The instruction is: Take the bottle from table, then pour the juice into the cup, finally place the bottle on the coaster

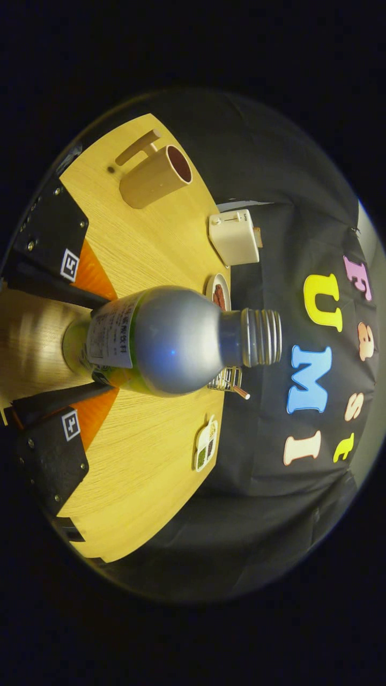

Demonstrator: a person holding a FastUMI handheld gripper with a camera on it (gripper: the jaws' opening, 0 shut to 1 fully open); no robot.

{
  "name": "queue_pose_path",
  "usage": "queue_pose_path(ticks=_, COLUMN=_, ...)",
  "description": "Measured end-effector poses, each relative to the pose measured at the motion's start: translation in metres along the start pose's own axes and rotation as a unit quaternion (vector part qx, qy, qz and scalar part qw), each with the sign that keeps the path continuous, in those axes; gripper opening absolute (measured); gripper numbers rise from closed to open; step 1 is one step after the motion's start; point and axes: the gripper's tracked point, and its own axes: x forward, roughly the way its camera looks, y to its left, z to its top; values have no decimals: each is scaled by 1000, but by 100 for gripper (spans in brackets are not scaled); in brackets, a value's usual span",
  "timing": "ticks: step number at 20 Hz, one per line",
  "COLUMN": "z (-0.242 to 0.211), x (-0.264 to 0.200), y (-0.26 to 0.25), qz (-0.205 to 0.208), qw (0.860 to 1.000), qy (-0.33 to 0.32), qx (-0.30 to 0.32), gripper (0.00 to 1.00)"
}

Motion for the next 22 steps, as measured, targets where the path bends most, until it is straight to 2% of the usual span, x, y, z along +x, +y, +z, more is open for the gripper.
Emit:
queue_pose_path(ticks=10, z=34, x=4, y=17, qz=-9, qw=992, qy=17, qx=-121, gripper=72)
queue_pose_path(ticks=18, z=47, x=6, y=42, qz=-8, qw=984, qy=30, qx=-175, gripper=72)
queue_pose_path(ticks=22, z=52, x=8, y=50, qz=-18, qw=976, qy=35, qx=-216, gripper=72)
